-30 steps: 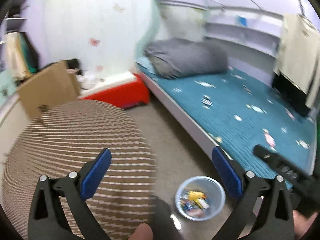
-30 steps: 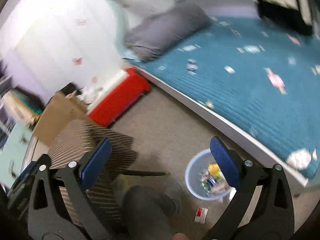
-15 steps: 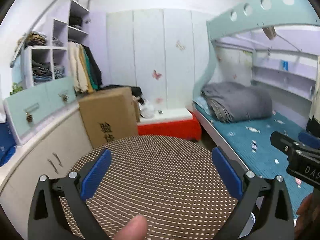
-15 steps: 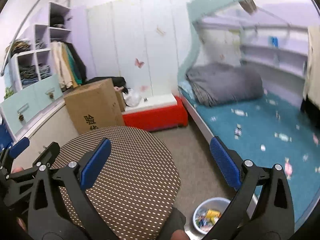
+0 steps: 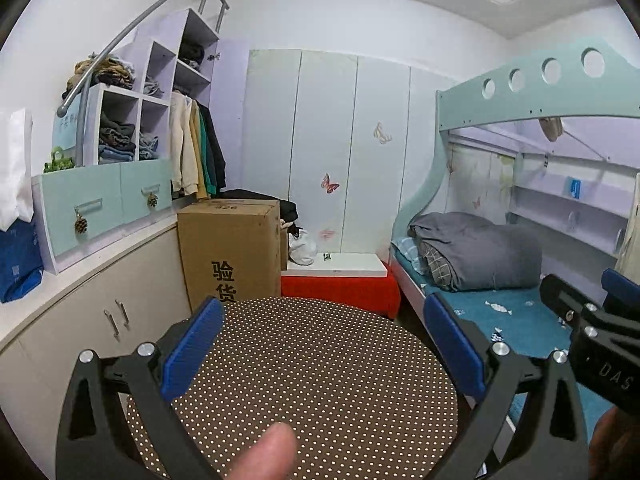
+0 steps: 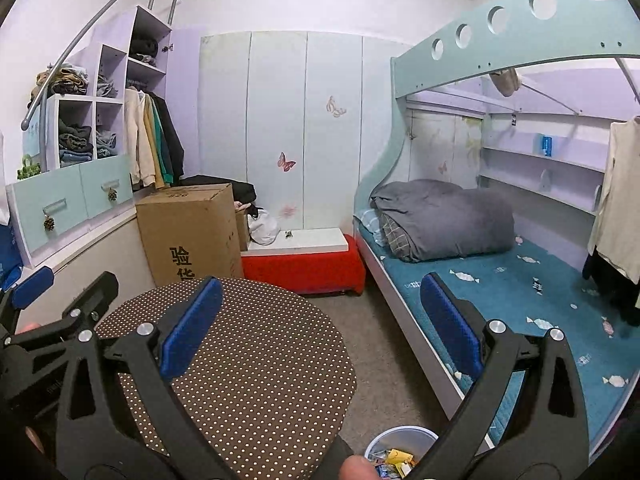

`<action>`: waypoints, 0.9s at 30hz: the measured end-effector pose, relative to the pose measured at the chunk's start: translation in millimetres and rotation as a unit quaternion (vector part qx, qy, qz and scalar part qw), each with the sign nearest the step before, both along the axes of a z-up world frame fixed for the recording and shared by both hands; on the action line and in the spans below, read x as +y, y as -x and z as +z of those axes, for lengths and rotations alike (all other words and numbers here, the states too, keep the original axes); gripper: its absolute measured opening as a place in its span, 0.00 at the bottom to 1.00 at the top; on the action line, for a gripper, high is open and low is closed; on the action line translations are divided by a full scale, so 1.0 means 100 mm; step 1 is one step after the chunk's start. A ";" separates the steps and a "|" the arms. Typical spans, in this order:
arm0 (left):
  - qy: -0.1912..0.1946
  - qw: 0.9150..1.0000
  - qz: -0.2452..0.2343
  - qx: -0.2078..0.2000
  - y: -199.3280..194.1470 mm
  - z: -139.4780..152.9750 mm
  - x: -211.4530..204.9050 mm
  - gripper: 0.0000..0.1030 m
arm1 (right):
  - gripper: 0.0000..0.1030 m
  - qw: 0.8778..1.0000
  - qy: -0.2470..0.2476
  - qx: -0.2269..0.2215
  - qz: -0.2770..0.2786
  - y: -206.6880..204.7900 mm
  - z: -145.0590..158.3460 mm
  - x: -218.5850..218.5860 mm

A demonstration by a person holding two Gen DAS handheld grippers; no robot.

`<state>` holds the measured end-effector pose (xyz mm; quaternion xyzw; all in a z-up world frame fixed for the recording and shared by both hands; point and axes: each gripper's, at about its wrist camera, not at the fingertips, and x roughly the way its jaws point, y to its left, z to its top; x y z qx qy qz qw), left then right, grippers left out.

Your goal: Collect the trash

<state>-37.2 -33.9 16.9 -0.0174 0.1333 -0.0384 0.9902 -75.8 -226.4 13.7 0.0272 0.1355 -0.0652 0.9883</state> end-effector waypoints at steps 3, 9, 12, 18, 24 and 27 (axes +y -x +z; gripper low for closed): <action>0.003 1.000 0.008 -0.002 0.07 0.01 0.02 0.95 | 0.94 1.000 0.001 -0.003 -0.001 0.04 -0.01 0.00; 0.004 1.000 0.016 -0.001 0.14 -0.01 0.06 0.95 | 0.94 1.000 -0.002 -0.002 0.004 0.10 0.00 0.03; -0.001 1.000 0.015 -0.001 0.16 -0.01 0.05 0.95 | 0.94 1.000 -0.005 -0.003 0.003 0.11 -0.02 0.03; -0.004 1.000 0.012 -0.005 0.22 -0.02 0.02 0.96 | 0.94 1.000 -0.010 -0.007 -0.001 0.15 -0.02 0.00; -0.003 1.000 0.010 -0.004 0.23 -0.02 -0.01 0.96 | 0.94 1.000 -0.012 -0.008 0.000 0.16 0.00 0.00; -0.006 1.000 0.009 -0.004 0.22 -0.02 -0.03 0.96 | 0.94 1.000 -0.013 -0.008 -0.001 0.16 0.00 0.01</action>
